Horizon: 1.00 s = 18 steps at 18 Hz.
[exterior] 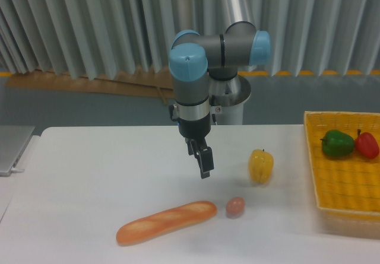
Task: Place the red pepper on the table
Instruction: 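Move the open gripper over the yellow basket above the red pepper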
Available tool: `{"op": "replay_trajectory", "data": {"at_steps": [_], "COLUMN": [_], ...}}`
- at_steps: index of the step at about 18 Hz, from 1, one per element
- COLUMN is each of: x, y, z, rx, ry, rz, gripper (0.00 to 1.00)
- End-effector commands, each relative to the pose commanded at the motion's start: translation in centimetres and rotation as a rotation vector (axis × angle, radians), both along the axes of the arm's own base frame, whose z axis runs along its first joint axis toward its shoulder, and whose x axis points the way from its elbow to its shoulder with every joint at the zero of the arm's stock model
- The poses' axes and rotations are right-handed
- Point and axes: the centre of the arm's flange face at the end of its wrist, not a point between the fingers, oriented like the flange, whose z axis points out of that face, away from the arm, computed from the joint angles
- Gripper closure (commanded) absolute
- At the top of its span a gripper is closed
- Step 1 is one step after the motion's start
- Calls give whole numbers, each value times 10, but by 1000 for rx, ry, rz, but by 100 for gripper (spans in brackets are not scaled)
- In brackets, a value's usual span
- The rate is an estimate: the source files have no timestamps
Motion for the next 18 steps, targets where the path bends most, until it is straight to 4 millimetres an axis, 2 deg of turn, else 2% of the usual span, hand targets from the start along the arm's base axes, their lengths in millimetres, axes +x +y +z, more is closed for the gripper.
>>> {"op": "replay_trajectory", "data": {"at_steps": [5,8,12,18], "x": [2,0,-27,-60], "y": [-12,-16,-50,-85], "z": [14,15,14,16], "rx": [-10,-17,-51,-46], "ry": [-22,-28,-58,-60], "rz": [-38,-43,-116,-10], "gripper": [0,0,0,0]}}
